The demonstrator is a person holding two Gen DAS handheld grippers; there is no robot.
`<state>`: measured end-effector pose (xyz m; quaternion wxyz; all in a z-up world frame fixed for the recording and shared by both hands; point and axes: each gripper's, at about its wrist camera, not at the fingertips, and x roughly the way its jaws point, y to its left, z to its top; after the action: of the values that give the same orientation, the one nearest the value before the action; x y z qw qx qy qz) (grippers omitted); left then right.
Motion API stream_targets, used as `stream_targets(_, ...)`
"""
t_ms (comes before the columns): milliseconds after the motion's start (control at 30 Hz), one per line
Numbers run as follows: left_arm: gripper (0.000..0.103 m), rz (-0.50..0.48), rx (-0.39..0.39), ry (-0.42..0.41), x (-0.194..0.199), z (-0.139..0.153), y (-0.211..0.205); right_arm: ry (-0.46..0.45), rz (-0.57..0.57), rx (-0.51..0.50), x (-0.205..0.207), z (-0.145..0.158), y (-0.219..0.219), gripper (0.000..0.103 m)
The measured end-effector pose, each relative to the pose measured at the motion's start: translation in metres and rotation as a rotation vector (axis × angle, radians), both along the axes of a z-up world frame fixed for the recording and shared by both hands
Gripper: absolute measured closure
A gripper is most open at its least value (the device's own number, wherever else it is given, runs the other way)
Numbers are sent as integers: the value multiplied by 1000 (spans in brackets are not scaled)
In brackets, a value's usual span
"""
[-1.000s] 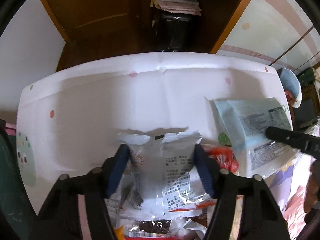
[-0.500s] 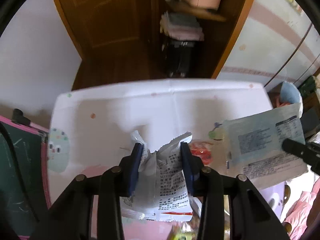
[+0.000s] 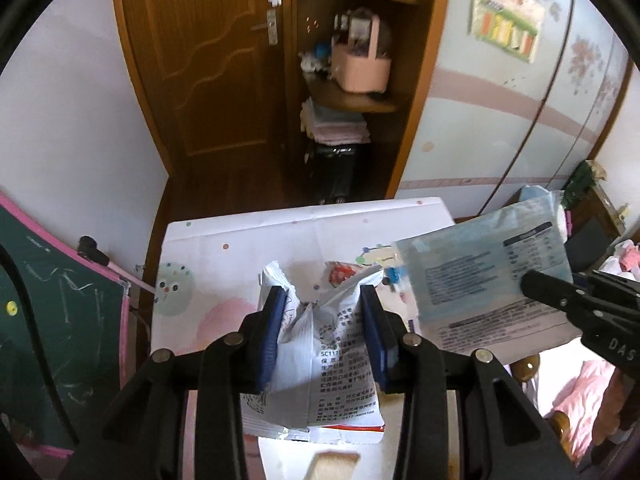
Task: Organize snacks
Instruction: 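Lift both packets over the white tray and release them inside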
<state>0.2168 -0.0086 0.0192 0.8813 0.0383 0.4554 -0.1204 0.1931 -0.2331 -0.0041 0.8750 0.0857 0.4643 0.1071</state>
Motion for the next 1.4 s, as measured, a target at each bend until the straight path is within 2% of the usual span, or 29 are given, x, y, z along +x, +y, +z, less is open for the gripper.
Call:
stream_targets(100,67,3,-12,-17,-43,19,9,-42,-1,-14,-36,20,9,87)
stream_targets(267,67,9,-21,-21,-97,33,19,-104,-6,-18,-96,47,17,87)
stream_targets(467,66,27,-27,-14,-155,34,25,-144,-13,-18,-150,59,24,87)
stream_targets(633,66,42,-33,-9,-187,21,28,-157,-12,-18,-184,59,30,87)
stream_targets(800,66,58,27,-32,-212,5,24,-149,-15,-16,-209,48,34,87)
stream_targets(933,66,66,39,-17,-217,-9,21,-127,-19,-30,-220,31,36,87)
stream_targets(1167,66,74,61,25,-222,-38,16,-14,-13,-52,-226,-13,43,87)
stream_targets(1400,66,80,85,58,-224,-57,16,67,21,-60,-223,-39,53,87)
